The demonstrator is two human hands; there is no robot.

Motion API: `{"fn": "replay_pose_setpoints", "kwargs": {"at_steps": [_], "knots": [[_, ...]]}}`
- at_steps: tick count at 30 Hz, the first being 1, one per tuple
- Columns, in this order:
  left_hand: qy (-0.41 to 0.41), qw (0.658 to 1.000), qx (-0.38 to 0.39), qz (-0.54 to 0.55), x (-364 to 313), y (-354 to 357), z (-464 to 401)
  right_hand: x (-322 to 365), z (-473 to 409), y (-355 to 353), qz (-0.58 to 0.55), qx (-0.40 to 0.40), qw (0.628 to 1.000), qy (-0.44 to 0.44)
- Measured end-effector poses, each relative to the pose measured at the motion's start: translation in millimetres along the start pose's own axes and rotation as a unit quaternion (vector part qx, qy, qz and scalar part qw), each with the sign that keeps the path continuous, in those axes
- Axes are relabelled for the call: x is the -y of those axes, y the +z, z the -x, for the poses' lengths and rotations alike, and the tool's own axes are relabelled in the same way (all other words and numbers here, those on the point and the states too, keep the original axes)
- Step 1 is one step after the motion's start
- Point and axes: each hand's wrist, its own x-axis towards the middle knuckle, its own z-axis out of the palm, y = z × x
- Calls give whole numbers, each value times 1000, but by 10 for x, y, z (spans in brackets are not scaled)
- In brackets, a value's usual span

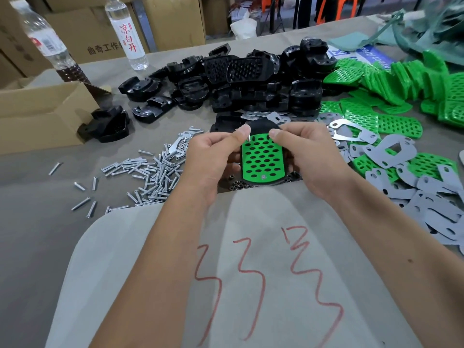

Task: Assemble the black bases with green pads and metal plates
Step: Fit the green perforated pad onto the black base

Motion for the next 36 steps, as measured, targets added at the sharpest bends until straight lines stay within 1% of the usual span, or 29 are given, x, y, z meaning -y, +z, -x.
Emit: {"fn": "replay_pose_setpoints", "kwargs": {"at_steps": [6,9,11,12,13,14,15,18,21,23,26,28,29,31,34,36], "knots": [[33,998,-44,-34,76,72,-17,-22,2,-7,1,2,1000,-8],[62,993,-92,-47,69,90,-14,-5,21,35,-7,-3,1000,-17],[99,980,-141,-98,88,113,7,-13,14,61,10,-41,998,-43],[125,968,-161,-148,87,133,36,-20,8,69,13,-71,996,-54],[155,955,-165,-194,78,163,73,-20,5,74,11,-99,993,-63],[183,945,-150,-223,58,204,108,-16,2,79,3,-118,991,-68],[201,943,-120,-238,38,256,145,-6,3,85,-12,-123,990,-70],[224,935,-29,-273,39,380,228,34,2,102,-77,-86,991,-63],[218,950,17,-224,35,381,256,62,8,102,-117,-29,991,-52],[195,964,25,-180,22,359,247,81,18,92,-130,-11,990,-55],[125,991,17,-52,26,357,221,115,33,73,-150,17,987,-46],[55,998,17,36,38,364,214,135,38,61,-124,27,991,-46],[27,997,22,72,47,359,207,141,36,56,-106,21,993,-48],[-7,991,31,131,67,351,183,147,24,10,-72,-23,996,-52],[-39,975,38,215,71,334,128,158,-18,-138,-9,-123,990,-63],[-52,965,58,252,61,330,104,175,-41,-271,39,-184,980,-62]]}}
